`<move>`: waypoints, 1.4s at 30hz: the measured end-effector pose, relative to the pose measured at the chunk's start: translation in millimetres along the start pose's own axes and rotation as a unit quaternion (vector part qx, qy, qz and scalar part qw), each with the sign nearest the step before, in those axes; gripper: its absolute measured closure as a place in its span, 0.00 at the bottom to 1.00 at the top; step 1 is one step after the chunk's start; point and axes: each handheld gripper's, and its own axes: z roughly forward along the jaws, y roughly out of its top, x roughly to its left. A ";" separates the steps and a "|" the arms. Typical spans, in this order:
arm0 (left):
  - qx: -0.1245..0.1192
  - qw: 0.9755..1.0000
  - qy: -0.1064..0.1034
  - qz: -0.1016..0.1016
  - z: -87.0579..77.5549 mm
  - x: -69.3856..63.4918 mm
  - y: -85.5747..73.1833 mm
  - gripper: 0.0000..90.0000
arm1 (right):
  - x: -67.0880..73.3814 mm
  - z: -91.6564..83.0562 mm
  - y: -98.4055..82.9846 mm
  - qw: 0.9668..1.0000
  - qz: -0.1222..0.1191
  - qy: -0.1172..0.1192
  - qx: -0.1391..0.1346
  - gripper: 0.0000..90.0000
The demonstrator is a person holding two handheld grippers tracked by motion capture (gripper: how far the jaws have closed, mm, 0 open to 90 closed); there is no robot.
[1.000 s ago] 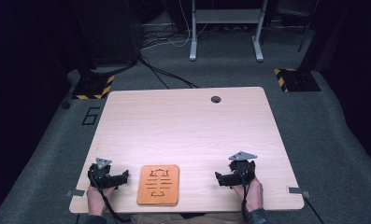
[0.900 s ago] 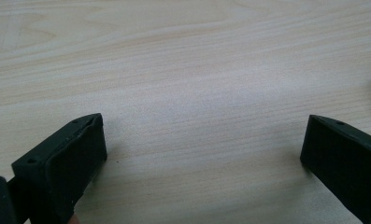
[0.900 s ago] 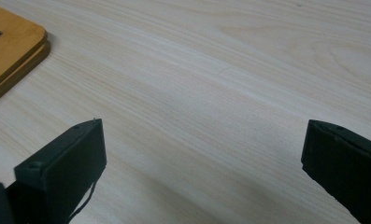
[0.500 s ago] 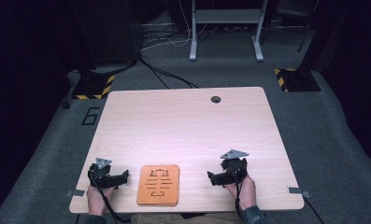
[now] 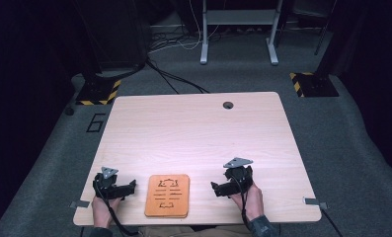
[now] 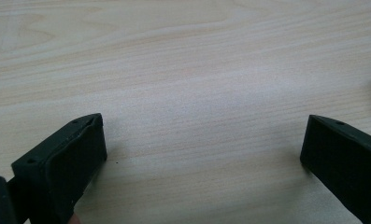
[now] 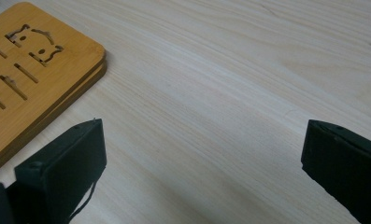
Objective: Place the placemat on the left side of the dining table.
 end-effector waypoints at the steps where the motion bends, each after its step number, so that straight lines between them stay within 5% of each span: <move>1: 0.000 1.000 0.000 0.000 0.0 0.0 0.0 0.00 | 1.7 1.1 1.6 1.000 -0.007 0.002 -0.001 0.00; 42: 0.000 1.000 0.000 0.000 -0.1 0.1 -0.1 0.00 | 59.1 41.2 29.8 0.997 -0.044 0.064 0.020 0.01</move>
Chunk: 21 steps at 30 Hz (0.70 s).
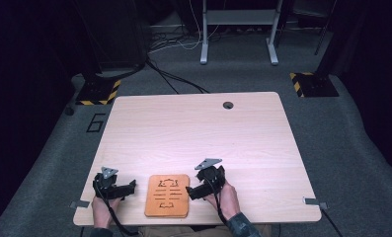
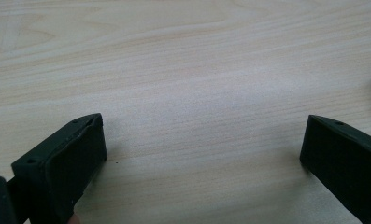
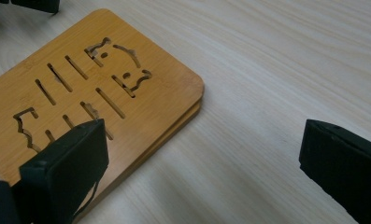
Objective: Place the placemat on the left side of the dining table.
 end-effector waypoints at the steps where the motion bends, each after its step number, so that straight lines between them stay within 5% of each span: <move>1: 0.000 1.000 0.000 0.000 0.0 0.0 0.0 0.00 | 3.2 4.6 1.2 1.000 -0.002 0.004 0.005 0.01; 21: 0.000 1.000 0.000 0.000 0.0 0.0 0.0 0.00 | 18.3 36.0 6.0 0.999 -0.023 -0.021 0.029 0.03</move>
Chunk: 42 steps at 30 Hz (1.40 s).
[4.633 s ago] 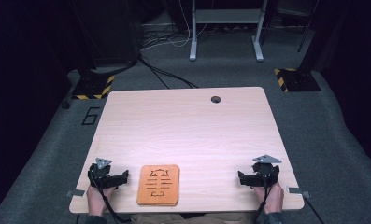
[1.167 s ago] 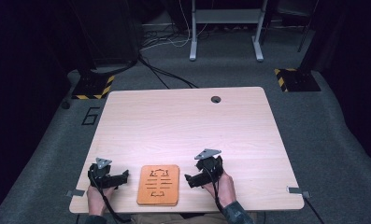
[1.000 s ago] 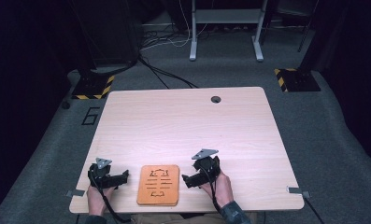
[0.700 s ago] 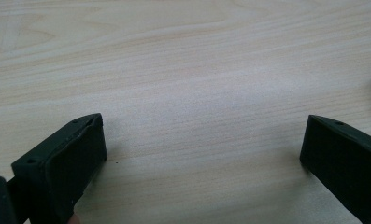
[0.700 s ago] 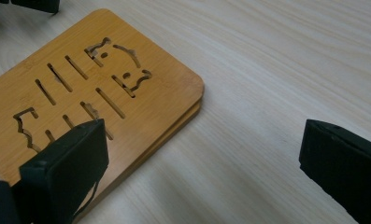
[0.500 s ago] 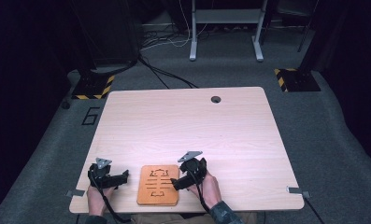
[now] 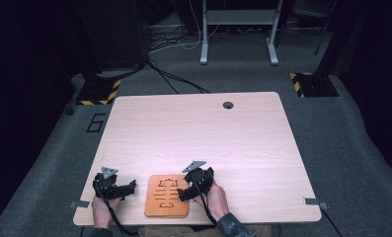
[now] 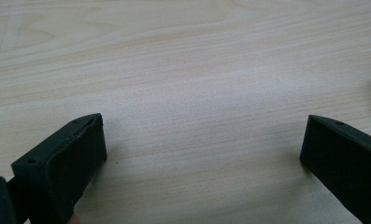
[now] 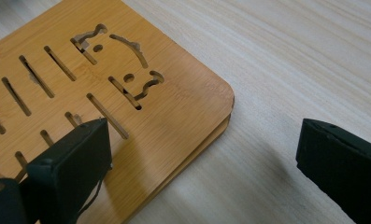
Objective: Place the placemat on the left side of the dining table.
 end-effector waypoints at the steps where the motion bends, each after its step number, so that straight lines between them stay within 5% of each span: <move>1: 0.000 1.000 0.000 0.000 0.0 0.0 0.0 0.00 | 0.6 0.7 0.1 1.000 0.000 -0.002 -0.001 0.03; 42: 0.000 1.000 0.000 0.000 0.0 -0.1 0.0 0.00 | -7.6 -3.3 -5.2 1.000 0.004 0.004 0.009 0.03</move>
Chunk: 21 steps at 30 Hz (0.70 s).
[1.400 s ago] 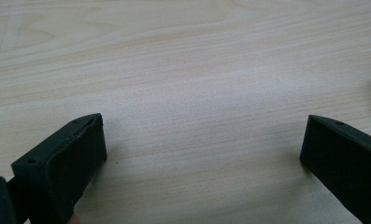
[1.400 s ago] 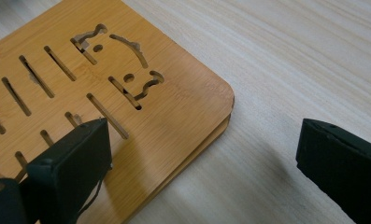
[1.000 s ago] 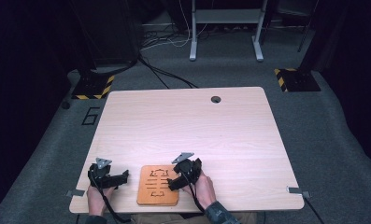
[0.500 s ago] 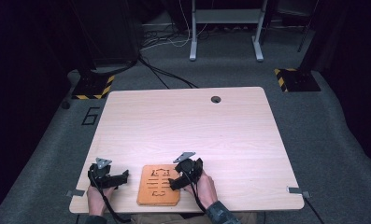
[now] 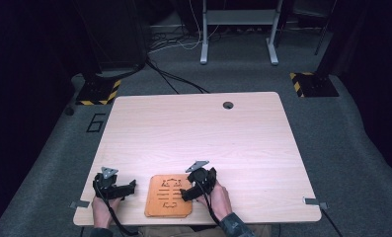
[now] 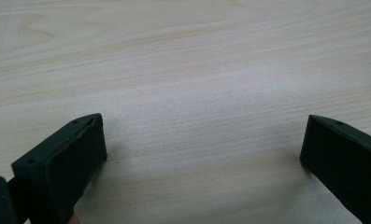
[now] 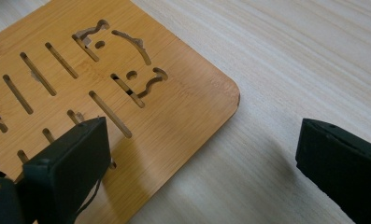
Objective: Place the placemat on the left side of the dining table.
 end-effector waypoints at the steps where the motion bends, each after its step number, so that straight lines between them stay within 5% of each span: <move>1: 0.000 1.000 0.000 0.000 0.0 0.0 0.0 0.00 | -0.4 -0.2 -0.4 1.000 0.002 -0.001 -0.001 0.03; 21: 0.000 1.000 0.000 0.000 0.0 0.0 0.0 0.00 | -6.3 -7.9 -10.0 1.000 0.011 -0.004 -0.003 0.03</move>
